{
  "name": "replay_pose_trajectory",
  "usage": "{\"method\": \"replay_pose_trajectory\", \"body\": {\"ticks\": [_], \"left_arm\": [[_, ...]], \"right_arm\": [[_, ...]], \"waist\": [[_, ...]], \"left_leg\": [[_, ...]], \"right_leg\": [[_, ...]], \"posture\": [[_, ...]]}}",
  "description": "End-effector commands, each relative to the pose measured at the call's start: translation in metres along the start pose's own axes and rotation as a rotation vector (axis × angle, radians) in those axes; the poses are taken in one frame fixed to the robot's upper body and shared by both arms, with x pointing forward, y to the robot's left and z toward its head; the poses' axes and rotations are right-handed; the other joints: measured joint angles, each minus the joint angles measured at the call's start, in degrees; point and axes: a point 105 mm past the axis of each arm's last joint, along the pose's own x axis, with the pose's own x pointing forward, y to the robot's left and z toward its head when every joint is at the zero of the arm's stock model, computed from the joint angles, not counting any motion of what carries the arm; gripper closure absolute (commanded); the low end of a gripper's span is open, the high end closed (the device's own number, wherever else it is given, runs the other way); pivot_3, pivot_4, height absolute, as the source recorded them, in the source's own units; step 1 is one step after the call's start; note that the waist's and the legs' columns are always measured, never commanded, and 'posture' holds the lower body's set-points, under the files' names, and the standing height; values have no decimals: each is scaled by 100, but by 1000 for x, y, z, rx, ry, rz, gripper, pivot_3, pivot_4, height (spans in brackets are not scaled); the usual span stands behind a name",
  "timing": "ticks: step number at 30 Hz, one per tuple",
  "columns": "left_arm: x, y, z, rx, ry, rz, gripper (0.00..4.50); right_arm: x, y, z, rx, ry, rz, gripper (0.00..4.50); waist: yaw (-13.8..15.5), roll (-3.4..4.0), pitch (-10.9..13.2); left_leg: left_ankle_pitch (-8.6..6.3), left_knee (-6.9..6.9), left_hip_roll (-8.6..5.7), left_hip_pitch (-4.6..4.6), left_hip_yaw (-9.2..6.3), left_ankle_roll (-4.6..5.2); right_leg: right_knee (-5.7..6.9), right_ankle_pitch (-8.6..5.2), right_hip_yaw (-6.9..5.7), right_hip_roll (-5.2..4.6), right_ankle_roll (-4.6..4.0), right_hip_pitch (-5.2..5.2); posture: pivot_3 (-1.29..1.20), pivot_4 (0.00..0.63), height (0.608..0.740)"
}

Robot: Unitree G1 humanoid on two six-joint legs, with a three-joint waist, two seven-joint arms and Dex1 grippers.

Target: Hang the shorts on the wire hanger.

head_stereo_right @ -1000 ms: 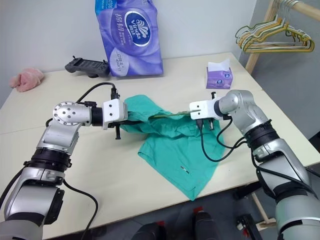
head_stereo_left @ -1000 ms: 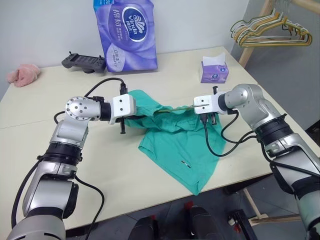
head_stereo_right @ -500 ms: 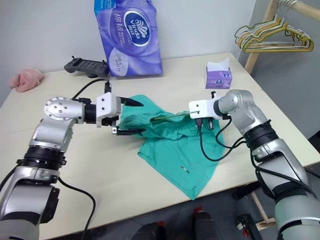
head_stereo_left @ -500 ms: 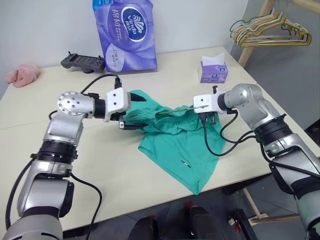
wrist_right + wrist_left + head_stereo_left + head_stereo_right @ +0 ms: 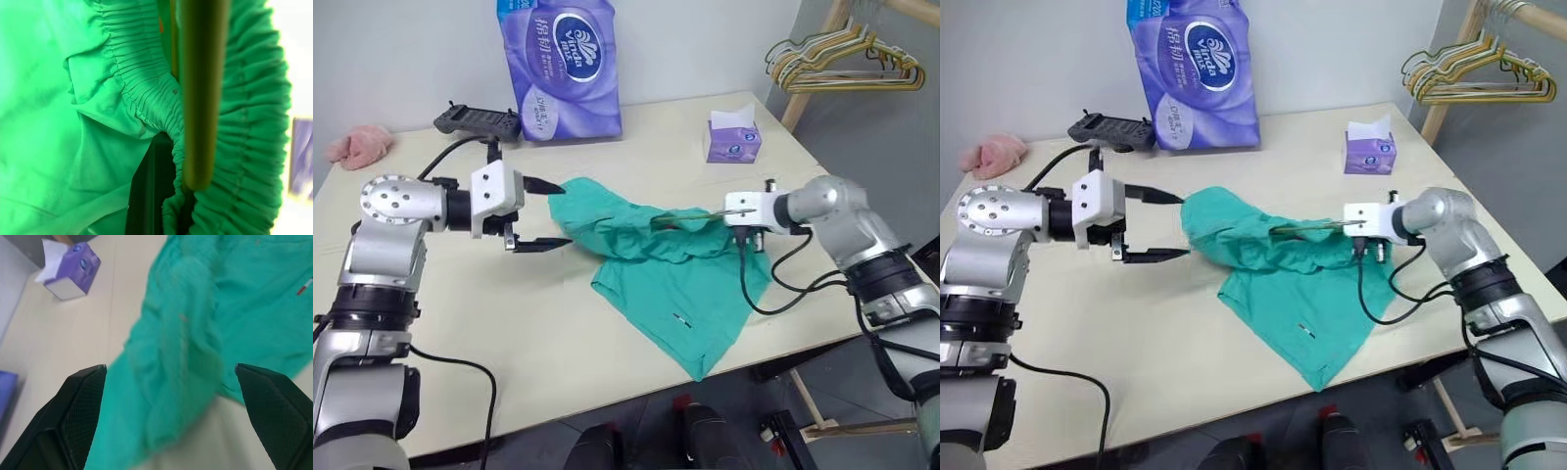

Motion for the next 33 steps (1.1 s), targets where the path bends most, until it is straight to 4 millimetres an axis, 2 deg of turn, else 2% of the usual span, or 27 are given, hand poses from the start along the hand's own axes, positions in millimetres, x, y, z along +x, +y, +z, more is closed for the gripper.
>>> {"method": "replay_pose_trajectory", "body": {"ticks": [1,7,11,13,16,19,21,24,33], "left_arm": [[-8,2,20,52,-73,61,30],[7,-20,32,-74,-256,157,30],[26,-38,47,-120,-335,143,30],[37,-45,61,-162,-411,133,30],[46,-60,84,-257,-545,77,30],[47,-67,92,-348,-577,40,30],[48,-75,91,-358,-562,-6,30],[49,-73,89,-381,-568,-4,30],[56,-72,107,-392,-643,-21,30]], "right_arm": [[-20,-9,4,67,-49,-55,4500],[-45,5,-17,400,-90,-142,4500],[-56,9,-29,604,-87,-237,4500],[-64,10,-39,716,-68,-308,4500],[-75,24,-55,840,-2,-370,4500],[-84,34,-63,967,31,-416,4500],[-95,37,-75,1030,86,-498,4500],[-112,42,-92,1092,169,-619,4500],[-157,65,-134,1392,349,-933,4500]], "waist": [[2,0,0],[126,0,0],[206,0,0],[249,0,-1],[309,-1,-1],[288,-1,-1],[265,6,-5],[263,20,-13],[190,32,-25]], "left_leg": [[0,0,0,0,2,0],[-1,1,2,-1,4,1],[-2,5,1,0,4,3],[-2,7,1,1,5,3],[-2,8,2,4,3,3],[-3,11,2,8,8,4],[-3,11,4,14,11,6],[-4,10,4,15,11,6],[-3,8,5,17,11,6]], "right_leg": [[-3,0,1,0,0,0],[-1,0,5,-1,0,2],[2,0,6,-1,0,6],[-1,0,8,-1,0,6],[-2,0,7,-1,0,13],[-9,0,13,-1,0,16],[-6,-1,16,2,-1,16],[-8,-3,14,5,-5,18],[-18,-3,12,7,-5,30]], "posture": [[-51,104,740],[-51,115,740],[-66,121,740],[-83,126,740],[-120,128,740],[-136,129,740],[-162,130,740],[-186,129,740],[-252,128,740]]}}
